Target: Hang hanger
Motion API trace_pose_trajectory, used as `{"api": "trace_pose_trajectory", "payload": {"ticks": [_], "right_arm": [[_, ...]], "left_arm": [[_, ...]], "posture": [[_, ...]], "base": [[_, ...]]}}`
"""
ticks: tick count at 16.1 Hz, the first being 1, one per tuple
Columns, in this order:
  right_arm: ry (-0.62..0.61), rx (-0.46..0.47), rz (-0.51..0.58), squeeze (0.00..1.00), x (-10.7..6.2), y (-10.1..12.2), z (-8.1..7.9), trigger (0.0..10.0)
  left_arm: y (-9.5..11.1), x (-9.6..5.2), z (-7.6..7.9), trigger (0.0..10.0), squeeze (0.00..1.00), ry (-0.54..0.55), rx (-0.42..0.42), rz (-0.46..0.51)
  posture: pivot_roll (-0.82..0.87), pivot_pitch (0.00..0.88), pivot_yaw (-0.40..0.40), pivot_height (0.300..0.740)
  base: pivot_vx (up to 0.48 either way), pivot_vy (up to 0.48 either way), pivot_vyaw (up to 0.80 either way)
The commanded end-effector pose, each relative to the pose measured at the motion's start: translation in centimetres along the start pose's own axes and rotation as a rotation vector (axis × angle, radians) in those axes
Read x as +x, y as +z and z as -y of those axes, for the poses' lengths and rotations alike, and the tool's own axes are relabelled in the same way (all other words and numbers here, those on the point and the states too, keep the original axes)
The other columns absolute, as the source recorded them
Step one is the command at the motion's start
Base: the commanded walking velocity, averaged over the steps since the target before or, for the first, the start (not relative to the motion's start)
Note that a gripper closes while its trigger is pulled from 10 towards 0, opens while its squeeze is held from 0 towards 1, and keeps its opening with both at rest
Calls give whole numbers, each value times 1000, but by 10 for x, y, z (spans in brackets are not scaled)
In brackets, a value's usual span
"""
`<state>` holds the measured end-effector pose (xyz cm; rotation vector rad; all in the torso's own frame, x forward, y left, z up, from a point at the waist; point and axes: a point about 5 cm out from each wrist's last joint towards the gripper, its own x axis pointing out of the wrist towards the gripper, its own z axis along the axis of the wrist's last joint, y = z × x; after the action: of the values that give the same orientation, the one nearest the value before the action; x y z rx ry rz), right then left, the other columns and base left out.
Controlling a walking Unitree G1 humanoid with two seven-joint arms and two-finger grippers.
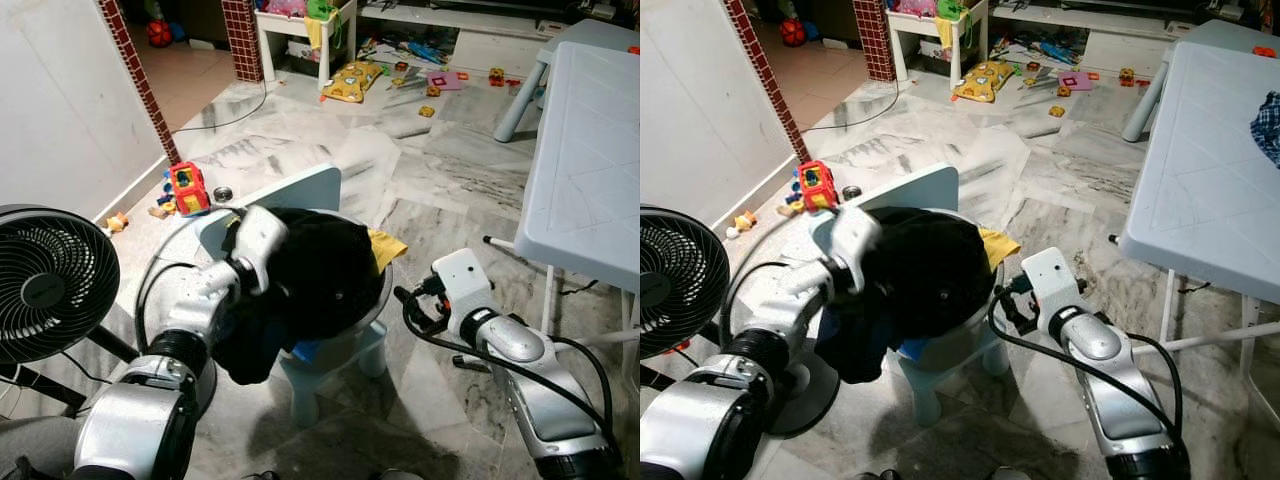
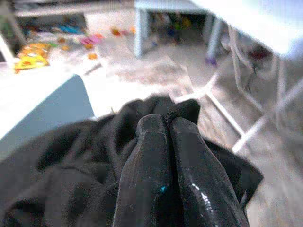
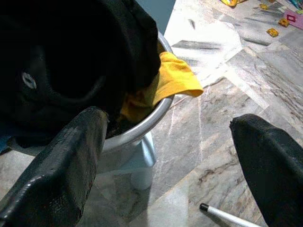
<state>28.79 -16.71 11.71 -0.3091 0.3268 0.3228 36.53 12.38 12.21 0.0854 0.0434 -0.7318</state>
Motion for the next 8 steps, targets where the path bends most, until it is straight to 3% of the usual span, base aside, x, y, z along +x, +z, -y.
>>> {"api": "trace_pose_trajectory", "payload": {"ticks": [1, 2, 4, 5, 6, 8], "right_arm": [[0, 1, 3, 0, 2, 0, 0, 10000], [2, 3, 8, 0, 4, 1, -2, 10000], [11, -1, 13, 0, 7, 1, -5, 10000], [20, -4, 16, 0, 9, 1, -6, 10000], [25, -10, 23, 0, 11, 4, -6, 10000], [24, -13, 29, 0, 13, 5, -4, 10000]], "left_arm": [[4, -6, -10, 0, 0, 75, -49, 43], [4, -11, -17, 0, 0, 157, -90, 54], [-4, -17, -16, 0, 0, 189, -102, 28], [-12, -21, -11, 1961, 0, 194, -105, 0], [-22, -27, -8, 10000, 0, 218, -88, -41], [-31, -35, -6, 10000, 0, 240, -109, -82]], "posture": [[-251, 98, 41, 740], [-243, 94, 39, 740], [-223, 85, 26, 740], [-218, 81, 22, 740], [-213, 73, 15, 740], [-207, 71, 10, 740]], "base": [[0, 0, 0], [0, 0, 0], [0, 0, 0], [0, 0, 0], [0, 0, 0], [0, 0, 0]]}}
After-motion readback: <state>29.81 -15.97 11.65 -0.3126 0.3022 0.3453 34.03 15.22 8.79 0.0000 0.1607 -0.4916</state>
